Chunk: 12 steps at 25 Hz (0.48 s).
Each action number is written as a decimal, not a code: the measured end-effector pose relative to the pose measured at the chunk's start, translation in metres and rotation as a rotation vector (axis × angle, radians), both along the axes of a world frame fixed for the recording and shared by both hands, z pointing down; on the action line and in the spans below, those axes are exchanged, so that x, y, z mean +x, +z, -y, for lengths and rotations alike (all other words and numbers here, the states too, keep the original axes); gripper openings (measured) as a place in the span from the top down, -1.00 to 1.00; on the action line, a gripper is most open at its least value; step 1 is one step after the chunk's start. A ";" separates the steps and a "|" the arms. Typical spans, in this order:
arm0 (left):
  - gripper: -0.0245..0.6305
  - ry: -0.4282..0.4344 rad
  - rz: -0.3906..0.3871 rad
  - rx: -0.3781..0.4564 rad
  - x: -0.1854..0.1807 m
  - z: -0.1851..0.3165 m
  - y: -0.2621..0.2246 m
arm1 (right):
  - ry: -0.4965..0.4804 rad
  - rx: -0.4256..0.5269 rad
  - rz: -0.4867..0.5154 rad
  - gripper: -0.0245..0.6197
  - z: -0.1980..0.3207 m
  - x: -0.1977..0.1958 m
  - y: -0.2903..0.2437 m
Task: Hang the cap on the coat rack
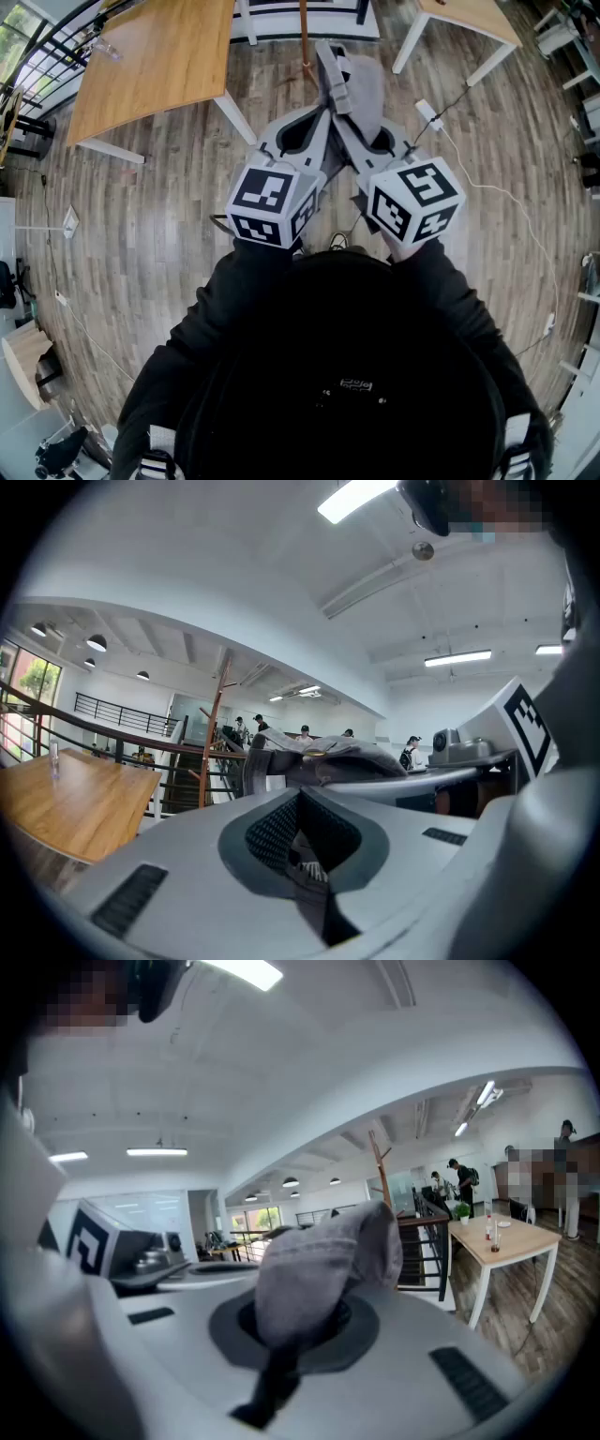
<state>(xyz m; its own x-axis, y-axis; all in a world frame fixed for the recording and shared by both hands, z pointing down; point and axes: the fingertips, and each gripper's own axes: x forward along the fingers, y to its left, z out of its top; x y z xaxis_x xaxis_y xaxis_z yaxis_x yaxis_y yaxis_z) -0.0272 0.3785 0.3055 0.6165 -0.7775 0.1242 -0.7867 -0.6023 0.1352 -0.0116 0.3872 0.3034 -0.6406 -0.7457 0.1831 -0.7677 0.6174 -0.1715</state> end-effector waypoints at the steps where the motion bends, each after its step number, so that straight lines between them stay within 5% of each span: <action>1: 0.91 -0.006 0.004 0.005 -0.001 0.001 -0.001 | 0.004 0.006 -0.005 0.91 0.001 -0.001 -0.001; 12: 0.92 -0.013 0.015 0.019 0.004 0.010 -0.004 | -0.022 0.027 -0.017 0.91 0.010 0.003 -0.004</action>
